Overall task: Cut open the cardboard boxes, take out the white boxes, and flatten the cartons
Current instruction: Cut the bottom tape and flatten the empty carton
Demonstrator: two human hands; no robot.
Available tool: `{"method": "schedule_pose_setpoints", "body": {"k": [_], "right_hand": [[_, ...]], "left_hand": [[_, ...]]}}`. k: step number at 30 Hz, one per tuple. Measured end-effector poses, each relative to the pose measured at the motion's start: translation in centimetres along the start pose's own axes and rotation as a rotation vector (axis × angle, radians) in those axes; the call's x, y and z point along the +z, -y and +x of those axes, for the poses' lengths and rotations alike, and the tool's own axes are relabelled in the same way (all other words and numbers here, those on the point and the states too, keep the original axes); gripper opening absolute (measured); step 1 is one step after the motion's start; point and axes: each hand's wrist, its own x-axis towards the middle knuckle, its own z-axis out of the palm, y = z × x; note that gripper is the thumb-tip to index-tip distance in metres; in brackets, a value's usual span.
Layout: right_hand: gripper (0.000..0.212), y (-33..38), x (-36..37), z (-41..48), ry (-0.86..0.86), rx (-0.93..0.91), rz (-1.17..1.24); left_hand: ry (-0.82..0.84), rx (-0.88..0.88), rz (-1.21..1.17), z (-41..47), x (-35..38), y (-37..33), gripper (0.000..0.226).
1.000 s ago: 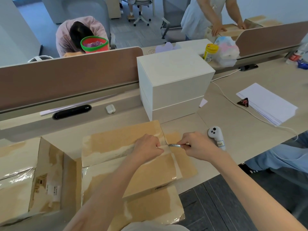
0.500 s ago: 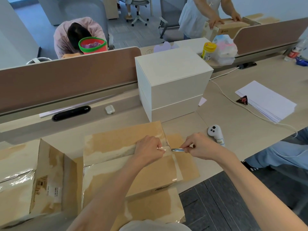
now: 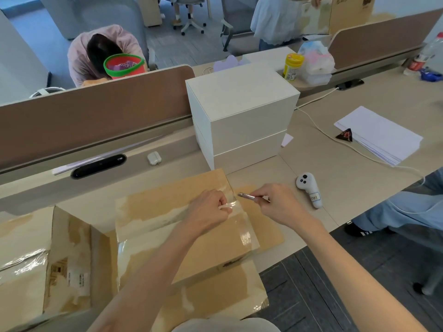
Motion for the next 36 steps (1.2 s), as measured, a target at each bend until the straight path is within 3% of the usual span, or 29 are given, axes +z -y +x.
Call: {"method": "schedule_pose_setpoints", "body": {"k": [4, 9, 15, 19, 25, 29, 36], "right_hand": [[0.022, -0.1, 1.1, 0.3, 0.012, -0.004, -0.134], [0.024, 0.0, 1.5, 0.3, 0.002, -0.015, -0.138], [0.024, 0.4, 1.5, 0.4, -0.002, -0.012, -0.128], [0.026, 0.9, 1.6, 0.3, 0.013, -0.019, -0.157], [0.028, 0.9, 1.7, 0.3, 0.01, -0.012, -0.12], [0.023, 0.8, 1.7, 0.4, 0.026, 0.009, -0.165], [0.036, 0.9, 1.4, -0.7, 0.056, -0.004, -0.147]], "left_hand": [[-0.042, 0.058, 0.168, -0.1, 0.5, 0.4, 0.023], [-0.136, 0.094, 0.109, 0.4, -0.1, 1.5, 0.05], [0.044, 0.06, 0.266, 1.7, -2.3, 2.3, 0.099], [0.103, 0.012, 0.339, 2.3, -3.0, 2.1, 0.117], [0.053, 0.108, 0.467, 3.1, -2.7, 1.9, 0.115], [0.014, 0.194, 0.637, 3.3, -2.1, 1.8, 0.098], [-0.022, 0.275, 0.822, 3.6, -1.2, 2.0, 0.09]]}}
